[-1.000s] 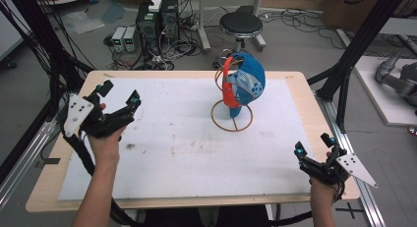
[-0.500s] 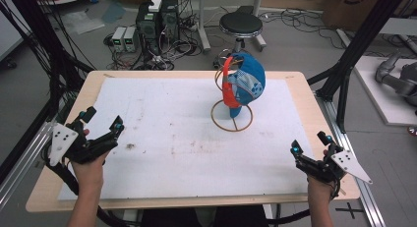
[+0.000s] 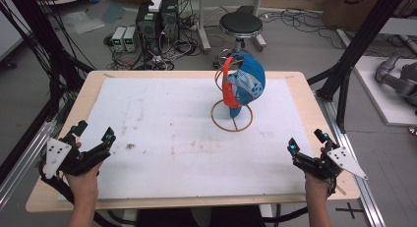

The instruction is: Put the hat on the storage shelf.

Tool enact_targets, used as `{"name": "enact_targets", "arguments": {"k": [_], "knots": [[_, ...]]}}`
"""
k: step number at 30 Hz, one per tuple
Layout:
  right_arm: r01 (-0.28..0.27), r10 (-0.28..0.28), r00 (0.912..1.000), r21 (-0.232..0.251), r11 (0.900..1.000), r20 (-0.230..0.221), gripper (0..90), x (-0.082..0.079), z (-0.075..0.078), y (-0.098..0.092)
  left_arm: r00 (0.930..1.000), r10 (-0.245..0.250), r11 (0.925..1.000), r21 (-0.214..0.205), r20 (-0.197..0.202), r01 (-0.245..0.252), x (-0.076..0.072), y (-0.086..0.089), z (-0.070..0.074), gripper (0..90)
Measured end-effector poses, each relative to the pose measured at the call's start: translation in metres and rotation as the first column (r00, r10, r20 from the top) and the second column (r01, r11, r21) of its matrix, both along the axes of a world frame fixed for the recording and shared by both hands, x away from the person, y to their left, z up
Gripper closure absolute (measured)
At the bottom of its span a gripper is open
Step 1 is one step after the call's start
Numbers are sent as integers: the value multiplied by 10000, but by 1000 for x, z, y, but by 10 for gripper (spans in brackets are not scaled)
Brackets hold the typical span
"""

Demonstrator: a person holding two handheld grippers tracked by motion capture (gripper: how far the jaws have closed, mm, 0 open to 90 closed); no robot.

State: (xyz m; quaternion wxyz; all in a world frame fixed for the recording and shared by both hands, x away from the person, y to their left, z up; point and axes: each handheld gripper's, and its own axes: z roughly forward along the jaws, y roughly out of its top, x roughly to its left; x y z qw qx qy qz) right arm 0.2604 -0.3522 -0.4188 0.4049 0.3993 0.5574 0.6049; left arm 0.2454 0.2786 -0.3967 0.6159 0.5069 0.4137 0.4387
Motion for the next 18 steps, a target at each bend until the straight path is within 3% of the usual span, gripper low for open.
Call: {"name": "enact_targets", "arguments": {"k": [7, 11, 18], "knots": [[6, -6, 10000, 97, 10000, 15, 44, -1, 1, -1, 9999, 57, 9998, 187, -153, -54, 1, 1, -4, 133], [-7, 8, 10000, 135, 9999, -36, 44, -1, 1, -1, 9997, 264, 9996, 75, -4, -264, -1, 5, -3, 133], [-48, 46, 9999, 126, 9999, 149, 44, -5, 6, -1, 9998, 203, 9997, 116, -39, -202, 0, 1, -3, 133]]}}
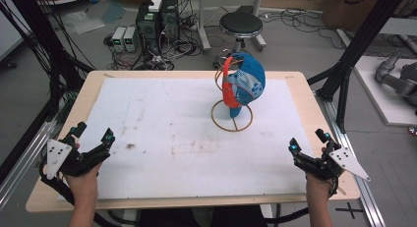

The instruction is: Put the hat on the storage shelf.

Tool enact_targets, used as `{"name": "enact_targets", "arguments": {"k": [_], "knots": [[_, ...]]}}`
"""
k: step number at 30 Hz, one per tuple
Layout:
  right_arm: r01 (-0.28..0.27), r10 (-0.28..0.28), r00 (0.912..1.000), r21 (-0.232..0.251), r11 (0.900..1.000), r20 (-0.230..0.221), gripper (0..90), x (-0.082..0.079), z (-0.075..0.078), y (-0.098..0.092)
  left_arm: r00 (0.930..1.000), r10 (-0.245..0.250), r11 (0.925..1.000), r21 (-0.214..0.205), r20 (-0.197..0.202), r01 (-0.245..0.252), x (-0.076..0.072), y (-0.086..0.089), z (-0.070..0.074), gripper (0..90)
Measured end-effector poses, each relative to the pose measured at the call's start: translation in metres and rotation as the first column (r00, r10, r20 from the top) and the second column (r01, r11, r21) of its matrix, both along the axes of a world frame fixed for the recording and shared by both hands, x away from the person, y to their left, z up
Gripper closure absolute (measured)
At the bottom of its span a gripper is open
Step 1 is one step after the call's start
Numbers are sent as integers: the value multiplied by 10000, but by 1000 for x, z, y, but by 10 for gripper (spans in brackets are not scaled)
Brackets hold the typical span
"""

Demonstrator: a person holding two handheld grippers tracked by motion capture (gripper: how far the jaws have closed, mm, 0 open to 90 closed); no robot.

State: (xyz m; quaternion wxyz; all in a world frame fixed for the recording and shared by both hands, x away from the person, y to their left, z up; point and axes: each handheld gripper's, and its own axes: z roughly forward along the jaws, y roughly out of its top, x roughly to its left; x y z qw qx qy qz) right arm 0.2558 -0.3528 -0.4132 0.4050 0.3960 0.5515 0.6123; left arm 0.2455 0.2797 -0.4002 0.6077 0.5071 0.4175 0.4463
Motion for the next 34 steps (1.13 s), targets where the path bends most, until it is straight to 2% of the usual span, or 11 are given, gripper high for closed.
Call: {"name": "enact_targets", "arguments": {"k": [10, 34], "knots": [[89, -89, 10000, 334, 9994, 18, 44, -3, 0, -3, 10000, 62, 9999, -118, 44, -62, -1, 0, 0, 133], [-58, 59, 9999, -136, 9999, 87, 44, -4, 2, 3, 9999, 85, 9997, -249, -65, -87, 0, 6, 2, 134]]}}
